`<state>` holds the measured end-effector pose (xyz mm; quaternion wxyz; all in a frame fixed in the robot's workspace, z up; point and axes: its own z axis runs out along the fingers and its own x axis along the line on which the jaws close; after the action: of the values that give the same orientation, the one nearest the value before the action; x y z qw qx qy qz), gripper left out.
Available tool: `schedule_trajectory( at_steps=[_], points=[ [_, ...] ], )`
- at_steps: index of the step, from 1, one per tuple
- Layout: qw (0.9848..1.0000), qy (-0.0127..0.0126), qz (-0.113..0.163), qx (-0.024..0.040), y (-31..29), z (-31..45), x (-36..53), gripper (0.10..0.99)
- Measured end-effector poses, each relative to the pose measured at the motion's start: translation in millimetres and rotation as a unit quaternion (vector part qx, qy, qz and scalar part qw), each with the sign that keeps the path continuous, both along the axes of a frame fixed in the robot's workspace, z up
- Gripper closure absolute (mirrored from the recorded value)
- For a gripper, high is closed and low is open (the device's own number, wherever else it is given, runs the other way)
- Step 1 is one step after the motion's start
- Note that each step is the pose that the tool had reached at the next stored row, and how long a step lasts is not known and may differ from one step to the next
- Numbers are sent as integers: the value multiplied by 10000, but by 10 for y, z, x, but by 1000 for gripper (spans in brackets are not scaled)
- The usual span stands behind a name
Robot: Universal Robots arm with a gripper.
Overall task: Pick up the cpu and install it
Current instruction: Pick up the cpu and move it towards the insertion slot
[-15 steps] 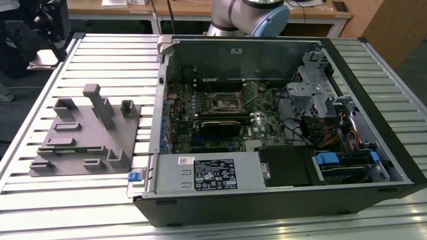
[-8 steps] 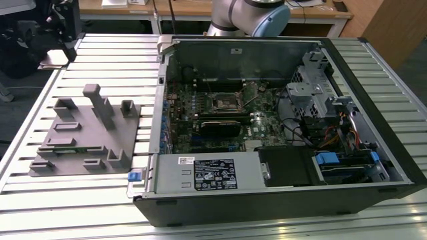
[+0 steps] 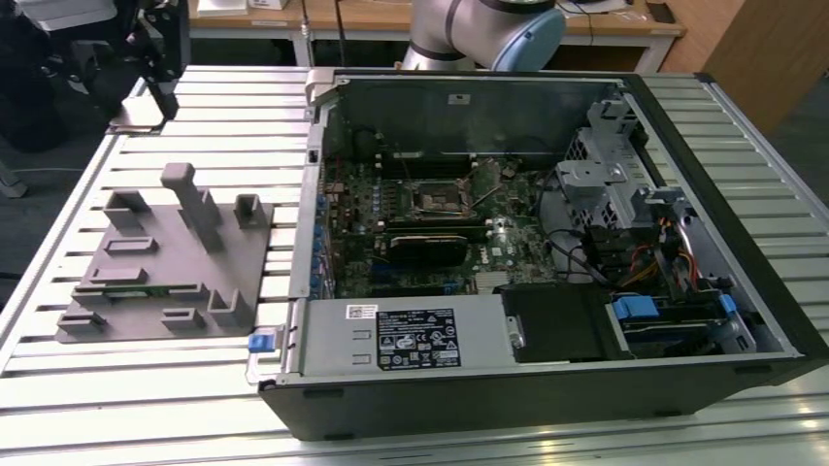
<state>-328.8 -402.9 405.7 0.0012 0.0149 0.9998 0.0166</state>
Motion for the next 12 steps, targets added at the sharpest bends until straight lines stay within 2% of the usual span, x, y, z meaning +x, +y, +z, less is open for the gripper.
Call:
schedule_trajectory(
  at_steps=[12],
  points=[
    [10000,3,0,0,0,1,302,553]
  ],
)
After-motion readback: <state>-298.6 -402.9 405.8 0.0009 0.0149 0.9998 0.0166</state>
